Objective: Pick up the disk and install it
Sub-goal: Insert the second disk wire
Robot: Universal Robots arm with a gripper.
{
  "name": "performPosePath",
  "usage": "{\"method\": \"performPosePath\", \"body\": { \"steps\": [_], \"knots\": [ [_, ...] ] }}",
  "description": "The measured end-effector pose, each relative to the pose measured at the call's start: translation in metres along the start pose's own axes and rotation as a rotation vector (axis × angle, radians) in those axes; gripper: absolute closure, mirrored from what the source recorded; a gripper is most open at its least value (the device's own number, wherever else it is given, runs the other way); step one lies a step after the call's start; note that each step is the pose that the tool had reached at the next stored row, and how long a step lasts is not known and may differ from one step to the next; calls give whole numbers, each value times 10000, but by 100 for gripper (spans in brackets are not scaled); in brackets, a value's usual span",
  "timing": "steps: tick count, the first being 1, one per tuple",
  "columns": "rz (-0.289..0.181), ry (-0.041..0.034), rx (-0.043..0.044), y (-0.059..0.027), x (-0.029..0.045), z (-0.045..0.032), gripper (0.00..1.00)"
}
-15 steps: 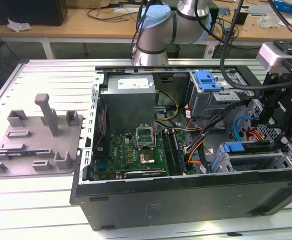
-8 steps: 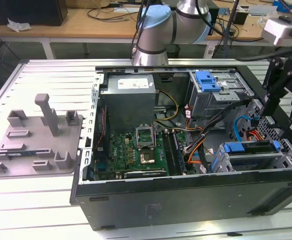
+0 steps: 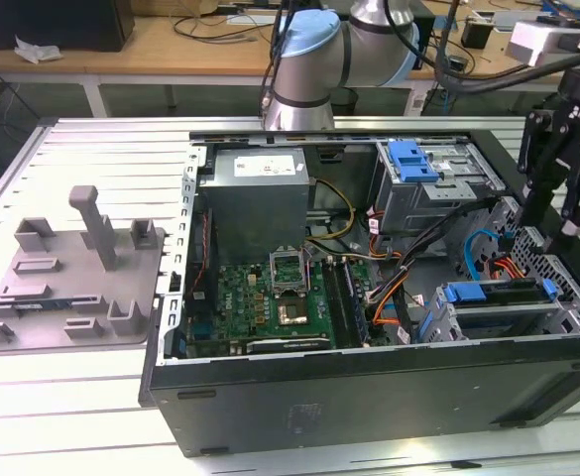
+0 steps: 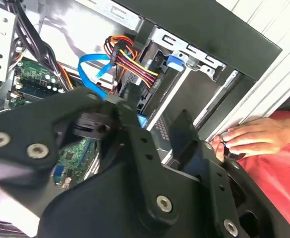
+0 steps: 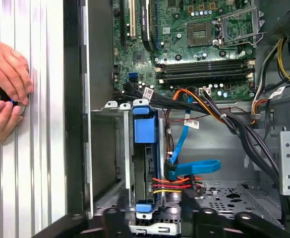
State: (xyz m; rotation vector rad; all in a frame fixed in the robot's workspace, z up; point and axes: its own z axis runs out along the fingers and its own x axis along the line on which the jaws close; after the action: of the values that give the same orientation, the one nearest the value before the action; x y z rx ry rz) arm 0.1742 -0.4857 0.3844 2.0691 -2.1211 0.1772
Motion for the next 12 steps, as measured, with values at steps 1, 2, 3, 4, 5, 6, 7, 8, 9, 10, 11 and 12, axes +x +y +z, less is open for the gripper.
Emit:
{"method": "performPosePath", "body": {
  "steps": [1, 2, 3, 4, 5, 6, 7, 8, 9, 10, 11, 12],
  "knots": [
    [3, 49, 1, 0, -15, -2, 48],
    [6, 143, 0, 0, -35, -6, 55],
    [12, 291, 1, 1, -74, -12, 55],
    [18, 470, 0, 3, -136, -18, 55],
    [22, 582, -3, 4, -177, -22, 55],
    [25, 753, -13, 5, -235, -28, 55],
    [25, 915, -36, 7, -280, -32, 55],
    [16, 1053, -97, 8, -296, -32, 55],
    [6, 1109, -142, 9, -299, -30, 55],
    [-3, 1154, -186, 11, -301, -28, 55],
    [-16, 1202, -237, 14, -302, -26, 55],
    [-33, 1285, -318, 19, -306, -21, 55]
  ]
}}
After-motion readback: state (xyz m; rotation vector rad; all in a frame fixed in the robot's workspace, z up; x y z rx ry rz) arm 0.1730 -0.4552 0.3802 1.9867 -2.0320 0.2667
